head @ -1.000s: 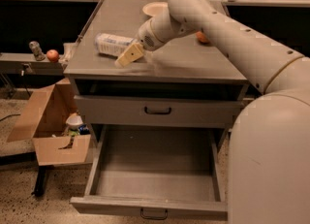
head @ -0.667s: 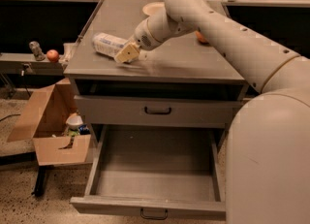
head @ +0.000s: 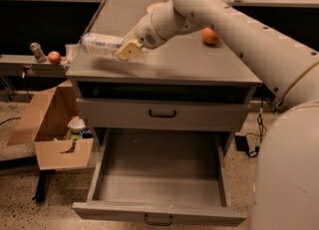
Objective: Place blue plastic bottle into middle drawer
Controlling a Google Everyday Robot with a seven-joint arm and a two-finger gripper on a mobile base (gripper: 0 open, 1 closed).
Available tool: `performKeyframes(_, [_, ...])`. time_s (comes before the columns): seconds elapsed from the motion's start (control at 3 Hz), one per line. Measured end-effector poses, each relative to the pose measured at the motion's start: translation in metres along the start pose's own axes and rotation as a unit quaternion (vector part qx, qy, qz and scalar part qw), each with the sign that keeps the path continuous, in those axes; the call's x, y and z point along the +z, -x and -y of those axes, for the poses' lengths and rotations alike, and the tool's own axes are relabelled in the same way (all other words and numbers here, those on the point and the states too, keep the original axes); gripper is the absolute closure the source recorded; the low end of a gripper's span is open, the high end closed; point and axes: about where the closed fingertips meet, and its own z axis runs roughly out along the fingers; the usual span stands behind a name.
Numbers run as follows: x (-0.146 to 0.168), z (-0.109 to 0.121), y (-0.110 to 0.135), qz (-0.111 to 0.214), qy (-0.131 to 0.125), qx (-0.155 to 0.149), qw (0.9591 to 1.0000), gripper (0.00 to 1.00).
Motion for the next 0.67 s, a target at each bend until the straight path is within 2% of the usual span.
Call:
performKeyframes(0.33, [-0.065, -0.032, 0.014, 0.029, -0.015, -0.039, 0.9987, 1.00])
performKeyframes(0.67, [-0.115, -0.054, 0.002, 0.036, -0.016, -0.052, 0.9979, 1.00])
